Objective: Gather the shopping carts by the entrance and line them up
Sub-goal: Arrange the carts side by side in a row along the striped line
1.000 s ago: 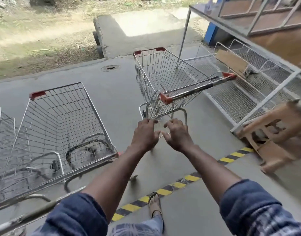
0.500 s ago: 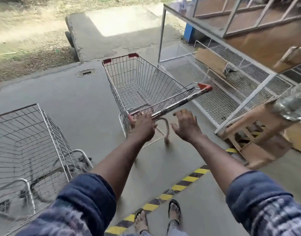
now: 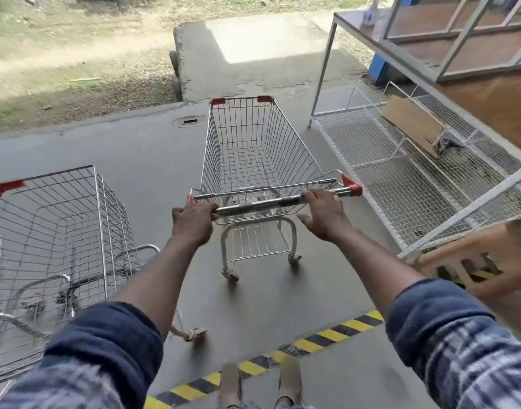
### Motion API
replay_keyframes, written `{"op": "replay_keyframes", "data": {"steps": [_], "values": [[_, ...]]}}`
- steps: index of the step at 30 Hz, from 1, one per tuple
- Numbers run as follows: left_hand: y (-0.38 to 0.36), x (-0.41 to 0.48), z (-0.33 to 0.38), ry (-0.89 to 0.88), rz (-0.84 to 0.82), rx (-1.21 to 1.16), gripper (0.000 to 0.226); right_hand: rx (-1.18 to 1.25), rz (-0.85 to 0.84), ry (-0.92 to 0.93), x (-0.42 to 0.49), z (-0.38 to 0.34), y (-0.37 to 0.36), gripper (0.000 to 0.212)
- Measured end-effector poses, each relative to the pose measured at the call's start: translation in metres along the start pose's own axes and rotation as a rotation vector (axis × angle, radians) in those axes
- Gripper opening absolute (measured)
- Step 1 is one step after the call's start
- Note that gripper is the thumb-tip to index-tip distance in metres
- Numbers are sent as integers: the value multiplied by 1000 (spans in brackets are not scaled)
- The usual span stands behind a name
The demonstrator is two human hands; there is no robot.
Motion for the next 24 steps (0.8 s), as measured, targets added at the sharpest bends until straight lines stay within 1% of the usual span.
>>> {"op": "replay_keyframes", "data": {"steps": [2,4,5,8,11,13,17,21,24], "values": [[6,4,-30,88,3,9,42,3,-61,51,6,-6,-10,57],[14,6,-54,136,20,9,44,-17,-123,102,8,-19,-22,62],[17,6,-65,164,26,3,42,-13,-146,128,8,-26,-28,64],[18,10,-99,203,8,-43,25,38,-256,144,4,-48,-49,71],[11,11,-125,212,6,-82,22,48,-309,142,3,-60,-62,76],[12,2,-121,219,32,-108,22,30,-320,152,8,-57,-60,77],[14,-26,-89,263,78,-183,27,2,-307,169,32,-40,-50,72],[7,-50,-51,337,114,-197,35,-100,-310,135,58,-17,-46,74],[-3,-70,-38,373,114,-240,41,-182,-280,137,71,-18,-42,76]]}}
Point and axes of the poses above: each hand's wrist, its own x-axis towards the middle knuckle, its own y-axis out of the back of the hand, z = x × y, the point moved 7 cm from there along x, towards the middle knuckle, and after that the axes turned 3 degrees about y, right-handed, at the moved point
